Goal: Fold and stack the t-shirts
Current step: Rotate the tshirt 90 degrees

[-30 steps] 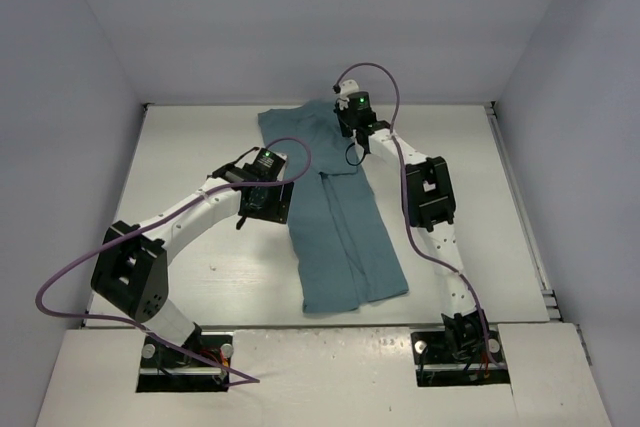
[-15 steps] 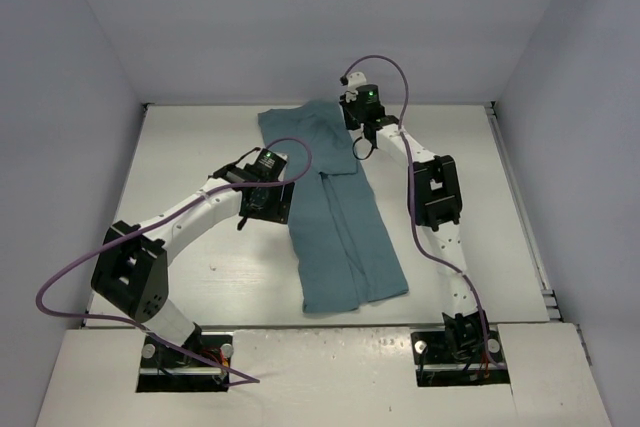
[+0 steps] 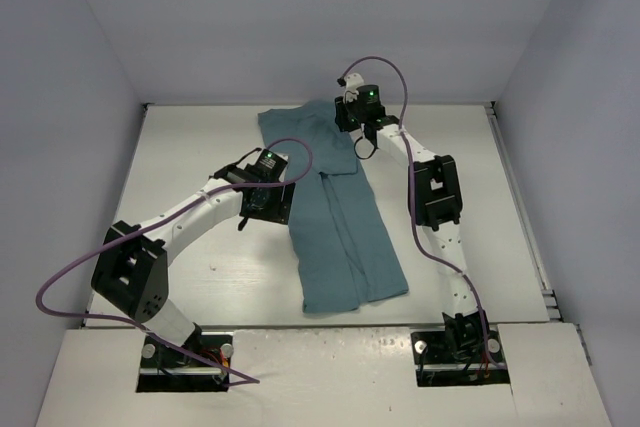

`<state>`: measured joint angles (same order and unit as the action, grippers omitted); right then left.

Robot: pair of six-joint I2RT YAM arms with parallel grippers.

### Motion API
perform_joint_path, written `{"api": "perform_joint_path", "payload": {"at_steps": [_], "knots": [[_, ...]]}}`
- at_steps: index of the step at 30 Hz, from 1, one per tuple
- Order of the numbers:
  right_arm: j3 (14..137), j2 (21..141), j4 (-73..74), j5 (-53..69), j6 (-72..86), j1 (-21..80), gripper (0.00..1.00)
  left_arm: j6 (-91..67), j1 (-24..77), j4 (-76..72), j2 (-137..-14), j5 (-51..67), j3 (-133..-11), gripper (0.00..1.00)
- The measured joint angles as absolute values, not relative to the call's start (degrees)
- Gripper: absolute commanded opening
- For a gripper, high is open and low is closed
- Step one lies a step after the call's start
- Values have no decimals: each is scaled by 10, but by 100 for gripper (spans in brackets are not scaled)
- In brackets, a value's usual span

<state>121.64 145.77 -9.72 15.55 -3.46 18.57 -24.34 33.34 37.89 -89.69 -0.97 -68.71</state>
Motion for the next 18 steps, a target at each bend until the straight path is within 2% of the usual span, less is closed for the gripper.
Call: {"api": "perform_joint_path", "payload": {"at_steps": [18], "knots": [[1213,1490,-100,155,-33,188,23,-244,334,379,-897,-10,-687,60]]}}
